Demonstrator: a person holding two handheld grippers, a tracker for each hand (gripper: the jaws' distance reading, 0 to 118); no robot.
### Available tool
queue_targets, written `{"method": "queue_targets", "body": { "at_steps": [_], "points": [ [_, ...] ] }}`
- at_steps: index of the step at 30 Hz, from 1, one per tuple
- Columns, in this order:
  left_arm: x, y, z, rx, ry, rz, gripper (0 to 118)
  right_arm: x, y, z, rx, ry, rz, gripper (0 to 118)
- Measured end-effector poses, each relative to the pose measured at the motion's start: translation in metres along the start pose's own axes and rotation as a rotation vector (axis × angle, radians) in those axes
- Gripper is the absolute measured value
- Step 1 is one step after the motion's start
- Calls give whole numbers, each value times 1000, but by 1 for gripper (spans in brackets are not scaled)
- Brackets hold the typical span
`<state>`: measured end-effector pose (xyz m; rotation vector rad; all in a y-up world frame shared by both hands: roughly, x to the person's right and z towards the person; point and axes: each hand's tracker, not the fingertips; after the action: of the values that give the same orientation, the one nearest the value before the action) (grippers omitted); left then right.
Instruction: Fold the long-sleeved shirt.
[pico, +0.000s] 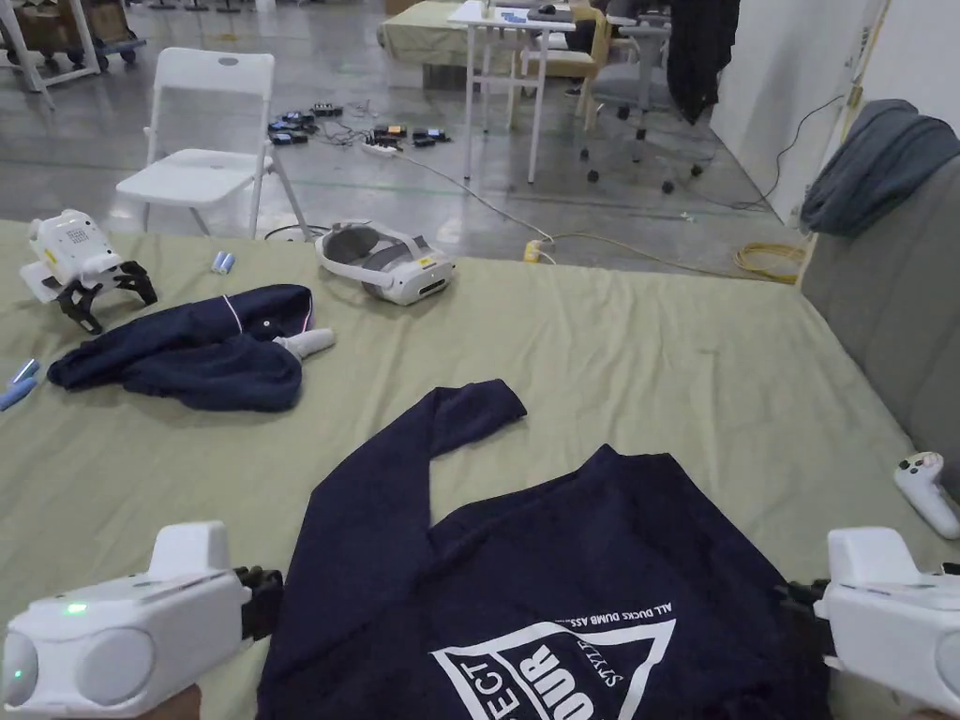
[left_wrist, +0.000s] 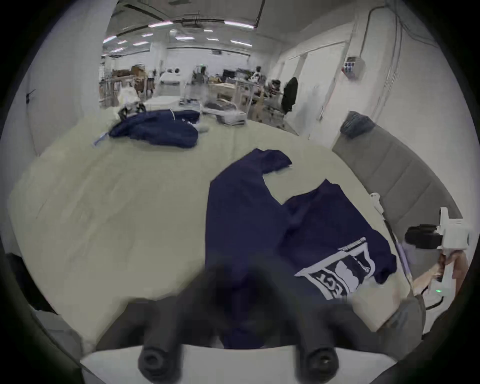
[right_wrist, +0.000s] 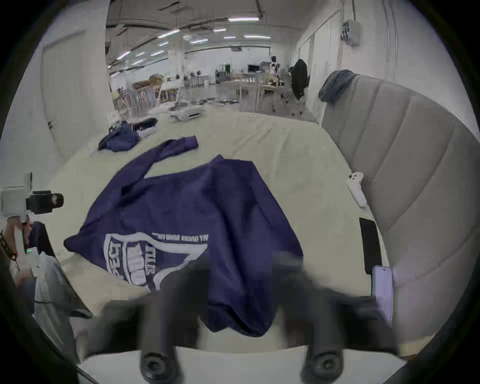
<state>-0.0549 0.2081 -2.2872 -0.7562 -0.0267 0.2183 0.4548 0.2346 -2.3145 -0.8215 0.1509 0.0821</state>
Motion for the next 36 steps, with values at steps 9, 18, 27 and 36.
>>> {"method": "queue_targets", "body": {
  "at_steps": [9,18,27,36],
  "points": [
    [19,-30,-41,-131,47,15,99,-13,-5,-22,-39,61,-25,1],
    [24,-42,-84,-218,2,29,10,5,62,-82,-86,43,-8,1],
    [31,-20,-55,-120,-40,27,10,15,183,-242,-201,61,26,80],
    [29,-26,-64,-164,-32,61,10,-5,177,-297,-317,55,73,15]
  ]
}}
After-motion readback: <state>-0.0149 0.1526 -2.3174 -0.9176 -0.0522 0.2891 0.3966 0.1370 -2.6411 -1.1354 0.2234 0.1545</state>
